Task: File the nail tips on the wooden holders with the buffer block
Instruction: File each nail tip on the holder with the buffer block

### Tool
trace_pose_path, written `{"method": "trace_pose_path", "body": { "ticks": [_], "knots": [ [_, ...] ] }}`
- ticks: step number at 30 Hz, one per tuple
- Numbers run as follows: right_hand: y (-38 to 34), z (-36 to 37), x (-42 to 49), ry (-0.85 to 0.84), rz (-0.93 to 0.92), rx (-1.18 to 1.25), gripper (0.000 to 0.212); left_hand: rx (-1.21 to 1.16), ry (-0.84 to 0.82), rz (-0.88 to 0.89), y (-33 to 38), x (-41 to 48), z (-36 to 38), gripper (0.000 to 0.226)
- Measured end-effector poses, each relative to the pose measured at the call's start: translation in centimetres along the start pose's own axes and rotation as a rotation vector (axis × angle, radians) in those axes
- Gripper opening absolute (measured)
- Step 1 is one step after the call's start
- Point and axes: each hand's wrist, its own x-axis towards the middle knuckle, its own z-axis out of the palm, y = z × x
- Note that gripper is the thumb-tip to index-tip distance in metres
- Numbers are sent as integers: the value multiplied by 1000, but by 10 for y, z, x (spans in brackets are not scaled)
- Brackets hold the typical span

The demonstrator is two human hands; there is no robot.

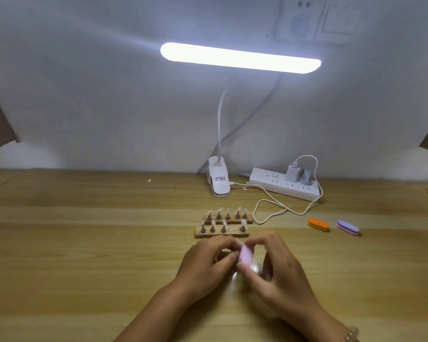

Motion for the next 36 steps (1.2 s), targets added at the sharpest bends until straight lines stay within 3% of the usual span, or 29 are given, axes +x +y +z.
{"method": "trace_pose_path", "body": {
  "ticks": [2,7,10,14,18,21,25,29,33,36],
  "knots": [
    [-5,2,-3,-50,-29,19,27,47,-1,-8,0,0,0,18],
    [3,-2,2,169,115,18,32,-70,10,-42,4,2,0,14],
    [-2,3,-3,81,-1,2,31,-93,17,-36,5,1,-2,15],
    [2,3,2,120,79,29,28,-116,23,-28,6,1,-1,18],
    [-2,5,-1,64,-11,-11,25,-75,-4,-25,4,1,0,20],
    [4,2,3,97,85,16,30,-69,-1,-29,4,1,-1,19],
    [-1,4,-2,39,12,-39,32,-61,-9,-22,4,0,-1,19],
    [7,3,3,64,113,35,29,-21,-6,-22,4,1,-2,17],
    [2,5,-2,-3,26,-5,32,-27,-12,-7,5,0,-2,18],
    [9,4,3,75,139,57,38,-6,-7,-14,5,1,-1,19]
  ]
}}
